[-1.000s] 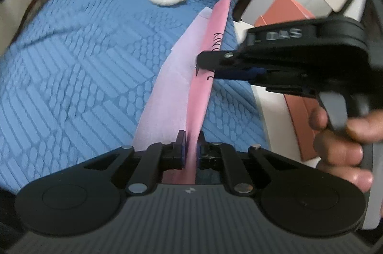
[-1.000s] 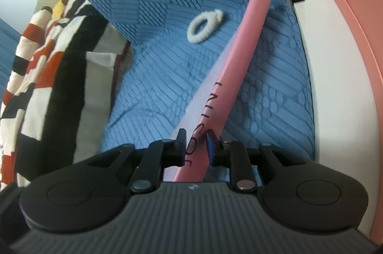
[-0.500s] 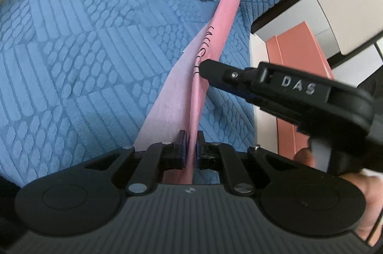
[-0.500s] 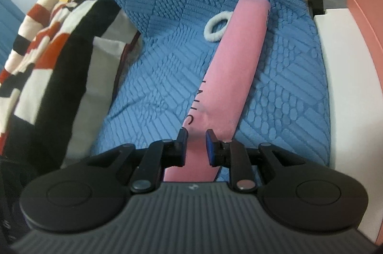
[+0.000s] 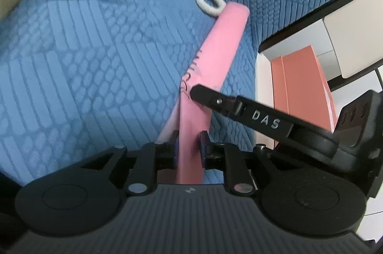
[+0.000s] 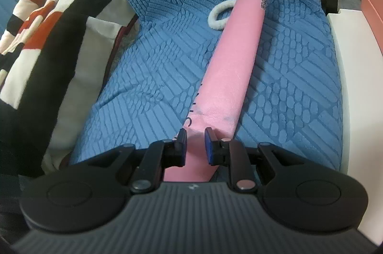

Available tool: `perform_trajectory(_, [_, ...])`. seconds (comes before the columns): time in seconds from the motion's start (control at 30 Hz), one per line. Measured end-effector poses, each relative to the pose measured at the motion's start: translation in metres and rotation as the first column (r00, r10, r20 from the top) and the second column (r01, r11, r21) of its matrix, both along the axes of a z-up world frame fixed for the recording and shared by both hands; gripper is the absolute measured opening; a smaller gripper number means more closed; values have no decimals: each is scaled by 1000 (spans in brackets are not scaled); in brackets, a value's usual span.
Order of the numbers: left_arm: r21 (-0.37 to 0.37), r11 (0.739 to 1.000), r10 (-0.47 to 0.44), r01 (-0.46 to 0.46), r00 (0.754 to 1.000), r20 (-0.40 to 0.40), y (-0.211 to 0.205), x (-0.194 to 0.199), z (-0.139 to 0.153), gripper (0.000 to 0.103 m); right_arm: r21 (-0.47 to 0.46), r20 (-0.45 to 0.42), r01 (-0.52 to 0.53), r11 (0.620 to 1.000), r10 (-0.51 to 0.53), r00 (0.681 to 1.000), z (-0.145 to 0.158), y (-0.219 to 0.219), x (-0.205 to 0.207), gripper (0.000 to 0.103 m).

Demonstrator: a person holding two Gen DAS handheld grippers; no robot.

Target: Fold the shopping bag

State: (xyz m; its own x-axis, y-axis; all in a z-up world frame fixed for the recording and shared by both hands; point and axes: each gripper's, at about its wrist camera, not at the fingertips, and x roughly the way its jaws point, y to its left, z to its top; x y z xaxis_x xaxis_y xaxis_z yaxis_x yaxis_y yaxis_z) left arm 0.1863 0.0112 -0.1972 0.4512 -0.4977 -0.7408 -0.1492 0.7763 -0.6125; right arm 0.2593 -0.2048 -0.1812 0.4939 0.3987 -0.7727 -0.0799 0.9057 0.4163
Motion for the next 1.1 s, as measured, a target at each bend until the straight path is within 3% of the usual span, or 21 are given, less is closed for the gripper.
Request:
perform_trajectory(0.13, [73,997,5,-9,998,58,4,-3,15,18,7,-5,-1,1000,1,1000,-1,-1,1,17])
perform_trajectory(0.23, [65,998,-1,-5,995,99,8,-8,25,18,-1,-2,-5,1000,5,1000,0,0,2,17])
perform_trajectory(0.4, [105,992,-86,68,982,169,-2,-12,38,18,27,-16,17,999,-17,1000,0,-5,3,16])
perform_trajectory(0.7, [189,974,-144,126,986,84,-29,-1,8,18,51,-30,31,998,-29,999,0,-10,2,16])
perform_trajectory(0.97, [180,978,-124,108,989,79,-28,8,3,18,-16,1,10,1000,-10,1000,4,-6,4,17])
perform_trajectory(1.1, [169,980,-123,110,990,67,-26,11,2,18,-61,47,49,997,-46,998,10,-12,11,18])
